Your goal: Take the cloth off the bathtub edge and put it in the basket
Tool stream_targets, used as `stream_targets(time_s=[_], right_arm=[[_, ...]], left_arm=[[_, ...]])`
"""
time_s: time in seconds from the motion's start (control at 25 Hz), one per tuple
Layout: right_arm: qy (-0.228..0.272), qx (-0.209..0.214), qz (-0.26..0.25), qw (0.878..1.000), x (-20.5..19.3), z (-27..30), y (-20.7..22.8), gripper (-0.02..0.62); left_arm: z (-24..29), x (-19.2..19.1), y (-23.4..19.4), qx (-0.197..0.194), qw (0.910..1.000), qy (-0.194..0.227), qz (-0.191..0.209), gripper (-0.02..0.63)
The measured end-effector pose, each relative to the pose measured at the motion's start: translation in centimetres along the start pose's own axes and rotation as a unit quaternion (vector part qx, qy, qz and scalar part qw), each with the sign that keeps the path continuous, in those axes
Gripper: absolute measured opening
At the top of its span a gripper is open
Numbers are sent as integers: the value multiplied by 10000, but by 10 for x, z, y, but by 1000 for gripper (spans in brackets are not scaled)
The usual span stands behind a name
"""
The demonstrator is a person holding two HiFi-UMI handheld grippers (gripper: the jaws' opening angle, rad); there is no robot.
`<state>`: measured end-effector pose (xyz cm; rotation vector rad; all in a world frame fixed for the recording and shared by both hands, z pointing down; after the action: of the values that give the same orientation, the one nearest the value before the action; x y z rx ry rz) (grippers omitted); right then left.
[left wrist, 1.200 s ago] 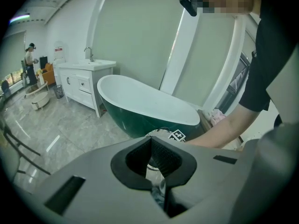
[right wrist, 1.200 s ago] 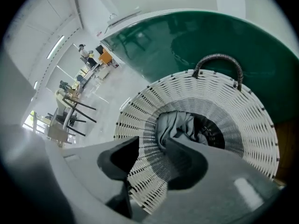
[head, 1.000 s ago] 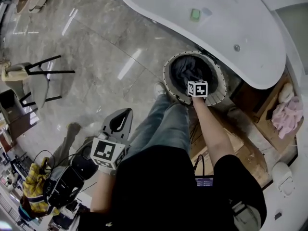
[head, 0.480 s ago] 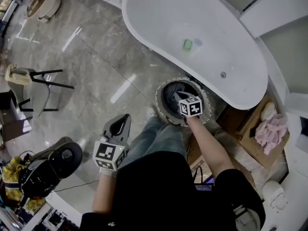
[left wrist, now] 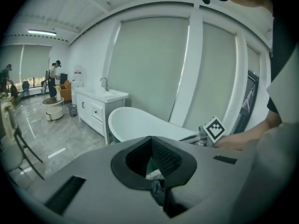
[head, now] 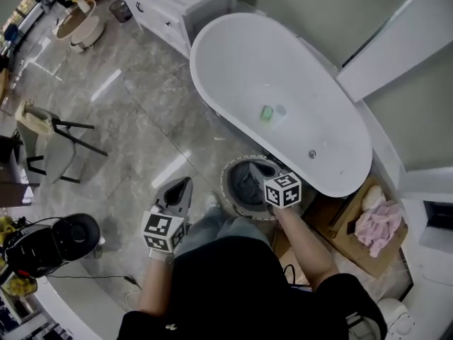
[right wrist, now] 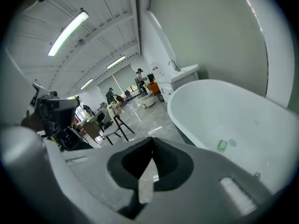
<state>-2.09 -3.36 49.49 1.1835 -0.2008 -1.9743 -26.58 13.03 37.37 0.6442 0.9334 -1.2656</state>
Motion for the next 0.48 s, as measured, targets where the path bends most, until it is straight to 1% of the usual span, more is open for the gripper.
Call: stream_targets(time_s=[0.08, 0.28, 0.48], right_arm=[[289, 59, -104, 9995, 21, -19, -12, -3], [759, 190, -349, 9963, 60, -65, -48, -3], [1096, 366, -578, 9916, 87, -102, -76, -3]], left_arm=[[0, 14, 1, 70, 9997, 221, -92, 14], [-15, 47, 10, 62, 9986, 532, -26, 14], [-28, 69, 25, -7, 9976, 651, 220, 14]])
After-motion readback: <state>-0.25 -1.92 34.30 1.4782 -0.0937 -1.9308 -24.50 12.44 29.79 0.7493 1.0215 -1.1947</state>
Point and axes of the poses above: the fingertips, and each gripper's own axes: z forward along the fingers, y to its right, x out of its top, the point moved 9 cm from there along -z, backward along the fingers, and after that the axes turned 7 degrees about z, right-handed, at the moved point
